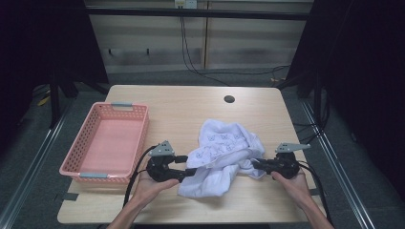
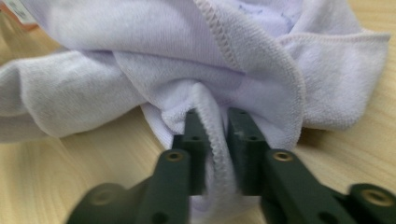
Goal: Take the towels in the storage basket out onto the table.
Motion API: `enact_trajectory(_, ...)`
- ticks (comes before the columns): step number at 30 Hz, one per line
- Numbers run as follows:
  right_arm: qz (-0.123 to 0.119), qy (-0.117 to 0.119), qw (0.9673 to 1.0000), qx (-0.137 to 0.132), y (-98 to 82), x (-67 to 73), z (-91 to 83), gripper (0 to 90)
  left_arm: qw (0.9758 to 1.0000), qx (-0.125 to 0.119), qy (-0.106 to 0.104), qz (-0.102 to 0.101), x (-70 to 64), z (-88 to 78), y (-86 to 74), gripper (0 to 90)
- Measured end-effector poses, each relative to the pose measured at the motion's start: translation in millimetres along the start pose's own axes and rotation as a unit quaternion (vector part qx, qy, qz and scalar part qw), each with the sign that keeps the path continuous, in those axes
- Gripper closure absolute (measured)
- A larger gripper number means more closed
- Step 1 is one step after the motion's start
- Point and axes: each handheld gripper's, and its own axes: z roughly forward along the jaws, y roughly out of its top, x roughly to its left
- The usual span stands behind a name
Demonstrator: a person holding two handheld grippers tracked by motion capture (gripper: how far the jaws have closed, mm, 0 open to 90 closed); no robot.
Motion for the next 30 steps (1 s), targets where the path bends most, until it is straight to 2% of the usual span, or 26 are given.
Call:
enact_trajectory(2,0.005,0.000,0.9999,-0.012,1.5,-0.9,-4.3,83.5,0.9998,0.015,0.010,0.008,1.1,7.7,-0.2,38.1)
enact_trajectory(3,0.009,-0.002,0.9998,-0.018,2.7,-1.3,-6.3,84.1,0.9997,0.019,0.017,0.005,2.4,10.9,-0.9,39.8)
enact_trajectory(4,0.009,-0.002,0.9997,-0.023,3.7,-2.3,-8.4,84.6,0.9994,0.024,0.022,0.007,3.5,13.1,-1.6,48.4)
enact_trajectory(5,0.011,-0.002,0.9995,-0.029,4.5,-2.9,-10.6,85.2,0.9993,0.029,0.018,0.013,4.2,15.4,-2.5,59.1)
enact_trajectory(6,0.012,-0.003,0.9993,-0.034,5.2,-3.9,-12.6,85.4,0.9987,0.037,0.028,0.020,4.6,16.9,-3.2,69.9)
enact_trajectory(7,0.013,-0.004,0.9992,-0.039,5.9,-5.2,-14.5,85.7,0.9987,0.037,0.028,0.020,4.6,16.9,-3.2,81.3)
enact_trajectory(8,0.017,-0.006,0.9988,-0.045,6.9,-6.4,-16.9,86.1,0.9987,0.040,0.029,0.013,8.0,17.4,-3.9,87.6)
enact_trajectory(9,0.017,-0.006,0.9986,-0.050,8.1,-8.1,-19.5,86.3,0.9987,0.040,0.029,0.013,8.0,17.4,-3.9,88.1)
enact_trajectory(10,0.019,-0.008,0.9982,-0.056,9.8,-9.4,-22.4,86.4,0.9990,0.032,0.032,0.000,12.3,14.9,-3.3,88.4)
enact_trajectory(11,0.019,-0.008,0.9982,-0.056,9.8,-9.4,-22.4,86.4,0.9990,0.032,0.032,0.000,12.3,14.9,-3.3,88.5)
enact_trajectory(13,0.026,-0.010,0.9968,-0.076,14.1,-12.8,-29.8,86.6,0.9994,0.017,0.028,-0.007,16.2,9.8,-1.6,88.6)
enact_trajectory(15,0.026,-0.014,0.9950,-0.095,21.5,-15.3,-38.3,86.8,0.9993,-0.009,0.031,-0.018,19.9,-0.7,4.6,88.6)
enact_trajectory(16,0.026,-0.014,0.9950,-0.095,21.5,-15.3,-38.3,86.8,0.9993,-0.009,0.031,-0.018,19.9,-0.7,4.6,88.7)
enact_trajectory(17,0.025,-0.017,0.9933,-0.111,29.6,-15.8,-44.4,86.8,0.9987,-0.026,0.034,-0.027,22.5,-5.9,7.8,88.6)
enact_trajectory(19,0.023,-0.017,0.9929,-0.116,32.9,-16.4,-46.4,86.9,0.9983,-0.027,0.041,-0.032,25.7,-10.2,11.6,88.7)
enact_trajectory(20,0.020,-0.023,0.9912,-0.129,43.6,-17.6,-52.8,87.0,0.9973,-0.039,0.053,-0.034,30.2,-17.4,18.3,88.7)
enact_trajectory(24,0.015,-0.032,0.9863,-0.161,71.4,-21.5,-69.2,87.3,0.9941,-0.071,0.074,-0.036,39.0,-39.9,42.4,88.8)
enact_trajectory(25,0.015,-0.032,0.9863,-0.161,71.4,-21.5,-69.2,87.3,0.9941,-0.071,0.074,-0.036,39.0,-39.9,42.4,88.8)
enact_trajectory(26,0.004,-0.037,0.9835,-0.177,90.4,-22.2,-78.0,87.3,0.9929,-0.082,0.078,-0.037,41.3,-47.4,50.9,88.8)
enact_trajectory(27,0.004,-0.037,0.9835,-0.177,90.4,-22.2,-78.0,87.3,0.9920,-0.087,0.084,-0.035,42.5,-51.6,56.0,88.8)
enact_trajectory(29,-0.002,-0.040,0.9806,-0.192,108.4,-21.6,-87.0,87.4,0.9891,-0.108,0.094,-0.036,46.3,-65.1,71.5,88.8)
enact_trajectory(30,-0.009,-0.044,0.9774,-0.207,124.5,-19.7,-95.5,87.4,0.9862,-0.125,0.104,-0.033,47.6,-76.4,83.9,88.8)
